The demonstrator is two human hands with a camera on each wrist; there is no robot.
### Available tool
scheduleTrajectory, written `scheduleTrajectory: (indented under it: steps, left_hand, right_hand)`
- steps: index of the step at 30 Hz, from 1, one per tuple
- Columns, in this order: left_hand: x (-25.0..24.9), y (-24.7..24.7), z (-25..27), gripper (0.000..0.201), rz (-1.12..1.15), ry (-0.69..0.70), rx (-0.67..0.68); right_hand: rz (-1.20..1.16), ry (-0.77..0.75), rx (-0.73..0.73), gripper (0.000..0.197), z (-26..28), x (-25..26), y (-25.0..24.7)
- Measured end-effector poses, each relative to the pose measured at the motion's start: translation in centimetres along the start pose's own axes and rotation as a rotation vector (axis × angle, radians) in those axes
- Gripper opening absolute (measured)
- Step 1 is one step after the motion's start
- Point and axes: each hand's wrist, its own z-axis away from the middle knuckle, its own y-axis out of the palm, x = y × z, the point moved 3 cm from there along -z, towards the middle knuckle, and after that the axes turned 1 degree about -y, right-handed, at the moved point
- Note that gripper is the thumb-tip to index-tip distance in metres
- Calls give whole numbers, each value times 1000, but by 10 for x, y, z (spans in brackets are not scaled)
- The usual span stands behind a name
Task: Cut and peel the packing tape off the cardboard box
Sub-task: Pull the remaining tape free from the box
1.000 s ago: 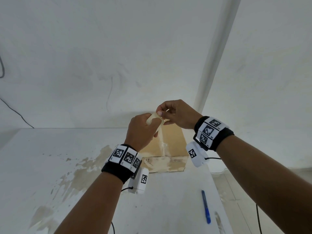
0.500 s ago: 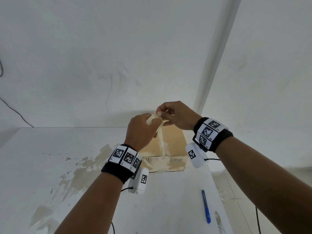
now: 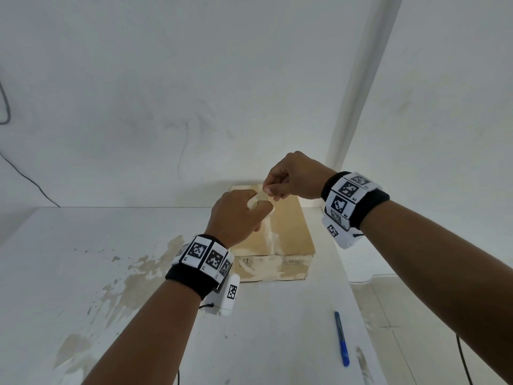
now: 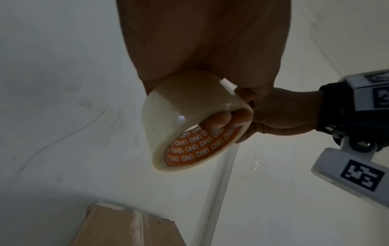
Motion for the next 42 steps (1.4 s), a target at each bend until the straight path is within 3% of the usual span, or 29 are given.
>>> scheduleTrajectory:
  steps: [5,10,20,24,28,31,35,40,42]
  left_hand:
    - [-1,-2,-3,38,-17,37,17]
    - [-2,-4,-2,38,-1,43,6]
    - [4,-17,0,32,222,-6,-23]
    - [-1,-19,3,30,293,12,-12]
    - [-3,-20,4,30,338,5,-17]
    - [-4,-20,5,31,368,-4,-20]
    - [-2,-17,5,31,392,-9,-24]
    - [9,-24,2,57,440,-92,-150]
    - [10,-24,3,54,419,-86,-130]
  right_hand:
    - [198,-79,-2,5,-3,13,-6]
    - [218,-99,-84,5,-5,13,-4]
    - [-124,-136,-232,5,4,3,9]
    - [-254,-62,-210,3,5,-4,10]
    - [-374,-2,-187,15,5,-4,8]
    - [-362,-8,-138,21,7,-1,7]
    - [-250,-67,-172,15,8,3,7]
    - [-336,-126,-188,18,12,10,9]
    - [-470,-109,-219,16,13,14,6]
